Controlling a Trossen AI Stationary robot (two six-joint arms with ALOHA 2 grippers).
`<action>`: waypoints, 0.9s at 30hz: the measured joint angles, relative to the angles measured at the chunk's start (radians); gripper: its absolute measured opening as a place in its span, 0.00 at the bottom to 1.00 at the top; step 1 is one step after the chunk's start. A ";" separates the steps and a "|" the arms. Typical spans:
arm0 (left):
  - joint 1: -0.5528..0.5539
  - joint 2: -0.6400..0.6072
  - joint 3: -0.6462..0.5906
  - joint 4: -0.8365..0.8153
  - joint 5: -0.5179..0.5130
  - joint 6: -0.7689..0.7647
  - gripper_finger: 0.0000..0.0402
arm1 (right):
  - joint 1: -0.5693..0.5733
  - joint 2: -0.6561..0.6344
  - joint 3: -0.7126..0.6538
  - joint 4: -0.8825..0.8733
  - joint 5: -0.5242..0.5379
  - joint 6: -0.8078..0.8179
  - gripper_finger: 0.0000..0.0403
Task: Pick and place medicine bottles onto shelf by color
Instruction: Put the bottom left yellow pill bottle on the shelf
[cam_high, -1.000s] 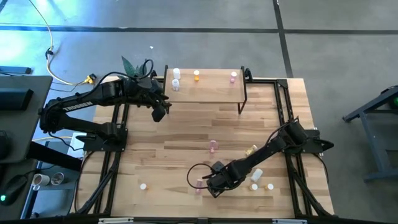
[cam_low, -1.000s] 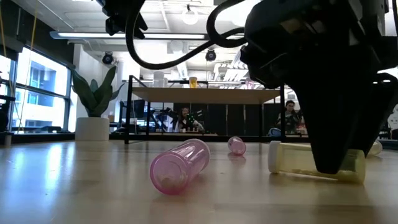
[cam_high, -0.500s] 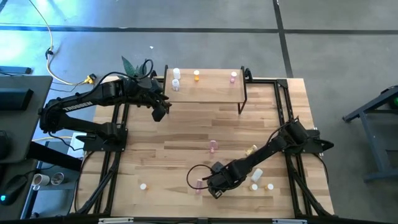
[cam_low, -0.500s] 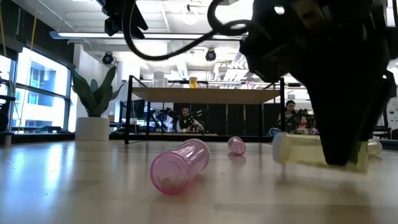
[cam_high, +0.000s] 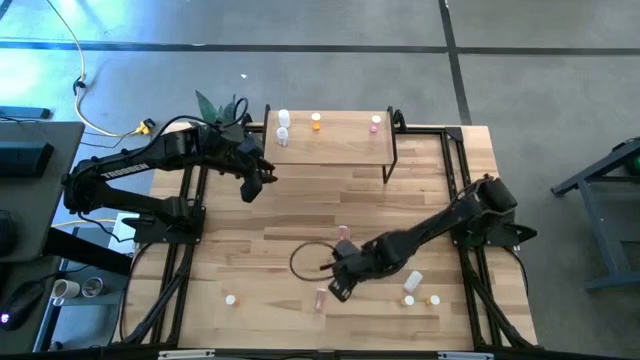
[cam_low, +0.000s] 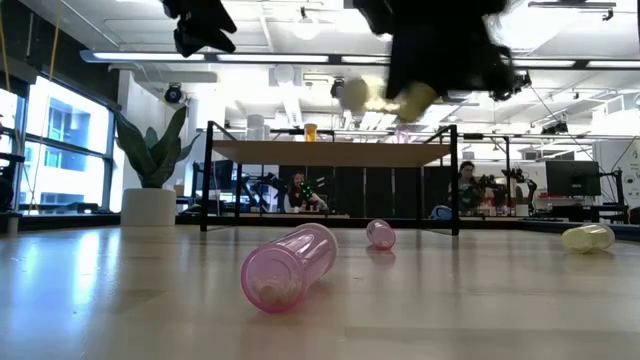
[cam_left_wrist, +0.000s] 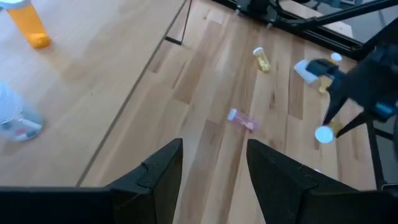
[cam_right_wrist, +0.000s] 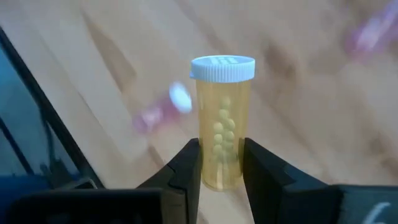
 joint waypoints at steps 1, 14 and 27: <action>0.000 0.000 0.000 0.000 0.000 0.001 0.42 | -0.012 -0.018 0.000 0.005 0.014 -0.020 0.21; 0.000 0.000 0.000 0.036 -0.001 0.044 0.42 | -0.172 -0.165 0.000 0.079 0.087 -0.279 0.21; -0.001 0.000 0.000 0.246 -0.003 0.044 0.42 | -0.369 -0.300 0.000 0.319 0.088 -0.602 0.21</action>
